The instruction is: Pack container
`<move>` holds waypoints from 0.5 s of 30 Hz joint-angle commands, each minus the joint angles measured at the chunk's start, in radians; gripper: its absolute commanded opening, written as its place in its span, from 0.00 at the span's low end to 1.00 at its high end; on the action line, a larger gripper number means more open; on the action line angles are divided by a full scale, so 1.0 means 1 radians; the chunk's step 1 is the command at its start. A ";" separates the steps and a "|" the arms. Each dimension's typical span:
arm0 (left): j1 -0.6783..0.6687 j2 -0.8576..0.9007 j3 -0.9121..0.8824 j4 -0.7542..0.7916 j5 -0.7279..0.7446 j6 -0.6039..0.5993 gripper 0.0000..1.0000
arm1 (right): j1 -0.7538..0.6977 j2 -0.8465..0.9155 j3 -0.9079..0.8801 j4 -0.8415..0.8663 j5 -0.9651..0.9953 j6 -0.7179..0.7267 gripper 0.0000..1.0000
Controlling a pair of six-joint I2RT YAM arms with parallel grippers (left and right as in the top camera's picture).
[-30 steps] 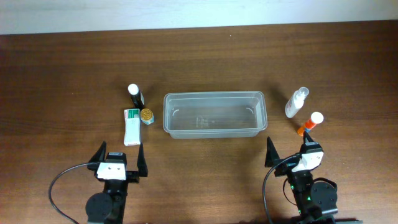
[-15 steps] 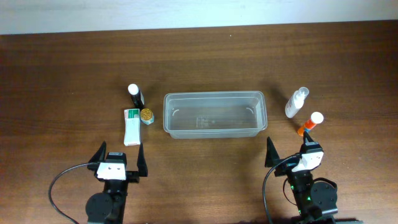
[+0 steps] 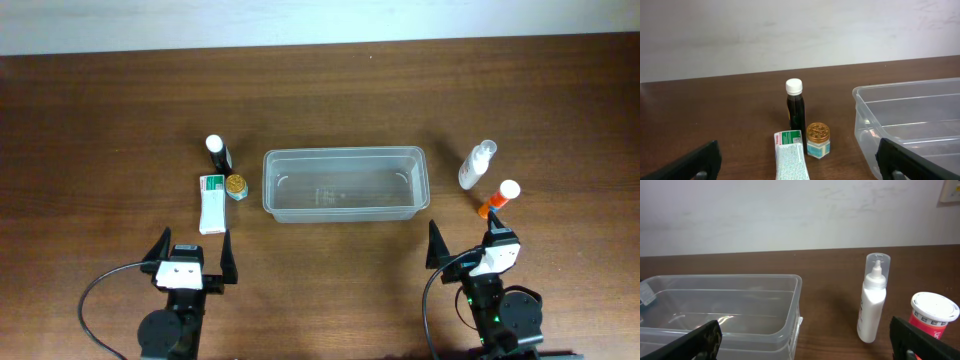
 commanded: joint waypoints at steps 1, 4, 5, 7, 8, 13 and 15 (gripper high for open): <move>-0.004 -0.009 -0.009 0.003 0.026 0.015 1.00 | -0.008 -0.008 -0.005 -0.006 -0.002 -0.008 0.98; -0.004 -0.007 -0.009 0.001 0.066 0.015 0.99 | -0.008 -0.008 -0.005 -0.006 -0.002 -0.008 0.98; -0.004 -0.003 -0.009 0.002 0.079 0.015 0.99 | -0.008 -0.008 -0.005 -0.006 -0.002 -0.008 0.98; -0.004 0.009 -0.008 0.002 0.093 0.014 0.99 | -0.008 -0.008 -0.005 -0.006 -0.002 -0.008 0.98; -0.004 0.019 -0.008 0.002 0.093 0.011 1.00 | -0.008 -0.008 -0.005 -0.006 -0.002 -0.008 0.98; -0.004 0.091 -0.008 0.002 0.093 0.011 0.99 | -0.008 -0.008 -0.005 -0.006 -0.002 -0.008 0.99; -0.004 0.137 -0.008 0.002 0.093 0.011 0.99 | -0.008 -0.008 -0.005 -0.006 -0.002 -0.008 0.98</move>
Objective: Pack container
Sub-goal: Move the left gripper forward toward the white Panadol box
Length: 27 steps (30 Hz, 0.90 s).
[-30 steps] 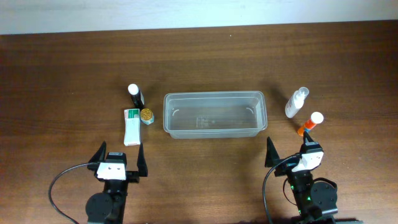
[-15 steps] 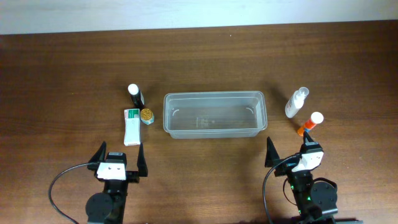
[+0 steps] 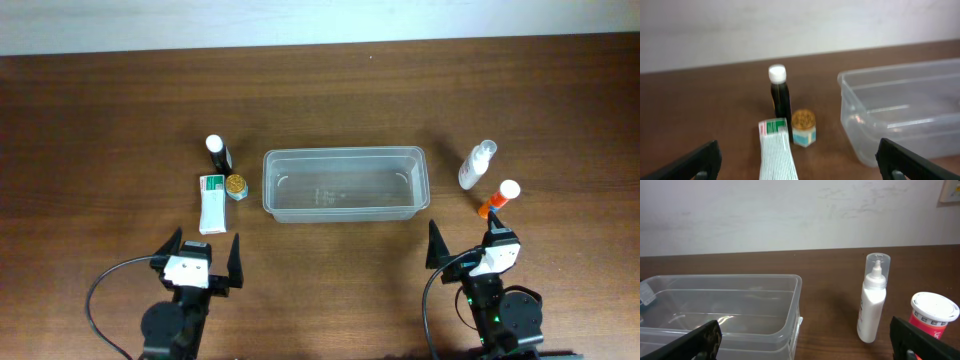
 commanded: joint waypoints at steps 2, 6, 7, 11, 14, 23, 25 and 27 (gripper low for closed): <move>-0.004 0.100 -0.008 0.002 0.021 0.011 0.99 | -0.008 -0.008 -0.005 -0.006 -0.002 -0.008 0.98; -0.004 0.190 -0.008 0.006 0.021 0.000 0.99 | -0.008 -0.008 -0.005 -0.006 -0.002 -0.008 0.98; -0.004 0.206 -0.008 0.006 0.022 0.000 0.99 | -0.008 -0.008 -0.005 -0.006 -0.002 -0.008 0.98; -0.004 0.235 -0.008 0.005 0.024 -0.024 0.99 | -0.008 -0.008 -0.005 -0.006 -0.002 -0.008 0.98; -0.004 0.249 -0.008 0.005 0.027 -0.035 1.00 | -0.008 -0.008 -0.005 -0.006 -0.002 -0.008 0.98; -0.004 0.332 -0.008 0.005 0.036 -0.243 0.99 | -0.008 -0.008 -0.005 -0.006 -0.002 -0.008 0.98; -0.004 0.336 -0.008 0.005 0.036 -0.243 0.99 | -0.008 -0.008 -0.005 -0.006 -0.002 -0.008 0.98; -0.004 0.336 -0.008 0.005 0.037 -0.243 0.99 | -0.008 -0.008 -0.005 -0.006 -0.002 -0.008 0.98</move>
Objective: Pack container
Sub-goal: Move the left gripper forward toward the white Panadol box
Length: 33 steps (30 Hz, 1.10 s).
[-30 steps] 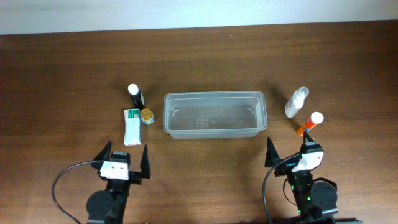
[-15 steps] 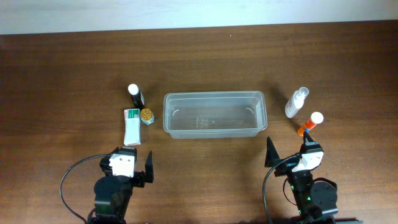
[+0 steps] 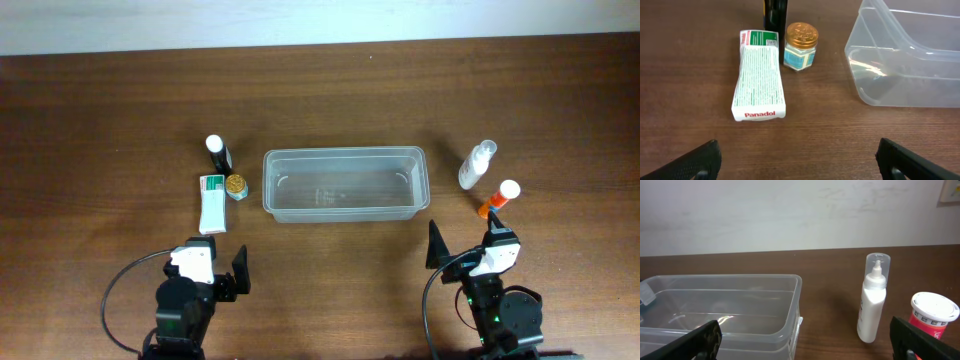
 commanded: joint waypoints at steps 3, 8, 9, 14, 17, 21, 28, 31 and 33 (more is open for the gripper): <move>-0.004 0.002 -0.008 0.005 0.026 -0.042 0.99 | -0.008 -0.008 -0.005 -0.006 -0.002 -0.008 0.98; -0.004 0.003 -0.008 0.005 0.026 -0.042 0.99 | -0.008 -0.008 -0.005 -0.006 -0.002 -0.008 0.98; -0.004 0.003 -0.008 0.005 0.037 -0.042 1.00 | -0.008 -0.008 -0.005 -0.006 -0.002 -0.008 0.98; -0.004 0.003 -0.008 0.016 0.100 -0.042 0.99 | -0.008 -0.008 -0.005 -0.006 -0.002 -0.008 0.98; -0.004 0.003 -0.008 0.016 0.104 -0.042 0.99 | -0.008 -0.008 -0.005 -0.006 -0.002 -0.008 0.98; -0.004 0.003 -0.008 0.016 0.104 -0.034 0.99 | -0.008 -0.008 -0.005 -0.006 -0.002 -0.008 0.98; -0.004 0.003 0.061 -0.003 0.218 -0.208 0.99 | -0.008 -0.008 -0.005 -0.006 -0.002 -0.008 0.98; -0.004 0.009 0.063 -0.032 0.214 -0.221 0.99 | -0.008 -0.008 -0.005 -0.006 -0.002 -0.008 0.98; -0.004 0.027 0.063 -0.094 0.205 -0.222 1.00 | -0.008 -0.008 -0.005 -0.006 -0.002 -0.008 0.98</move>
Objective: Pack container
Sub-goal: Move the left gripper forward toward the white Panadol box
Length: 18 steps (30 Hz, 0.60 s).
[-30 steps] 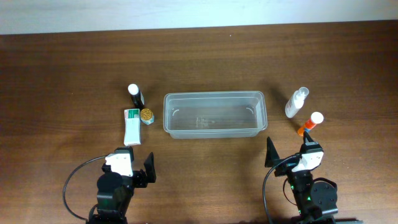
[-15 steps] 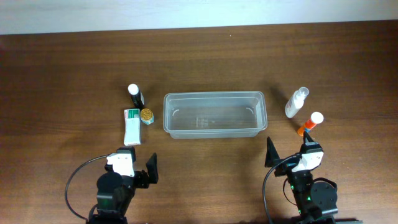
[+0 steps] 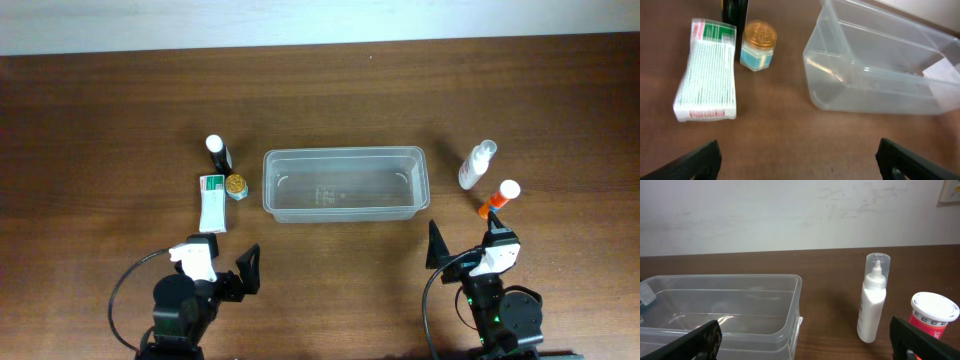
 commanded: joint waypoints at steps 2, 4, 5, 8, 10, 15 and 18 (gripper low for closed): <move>-0.004 0.047 0.017 -0.075 0.029 -0.053 0.99 | -0.008 -0.008 -0.005 -0.006 -0.002 -0.008 0.98; -0.004 0.069 0.017 -0.059 0.033 -0.053 0.99 | -0.008 -0.008 -0.005 -0.006 -0.002 -0.008 0.98; -0.004 0.077 0.017 -0.047 0.039 -0.053 0.99 | -0.008 -0.008 -0.005 -0.006 -0.002 -0.008 0.98; -0.004 0.082 0.017 -0.001 0.071 -0.053 0.99 | -0.008 -0.008 -0.005 -0.006 -0.002 -0.008 0.98; -0.004 0.082 0.017 0.049 0.103 -0.053 0.99 | -0.008 -0.008 -0.005 -0.006 -0.002 -0.008 0.98; -0.004 0.082 0.017 0.158 0.145 -0.080 0.99 | -0.008 -0.008 -0.005 -0.006 -0.002 -0.008 0.98; -0.004 0.082 0.017 0.187 0.194 -0.079 0.99 | -0.008 -0.008 -0.005 -0.006 -0.002 -0.008 0.98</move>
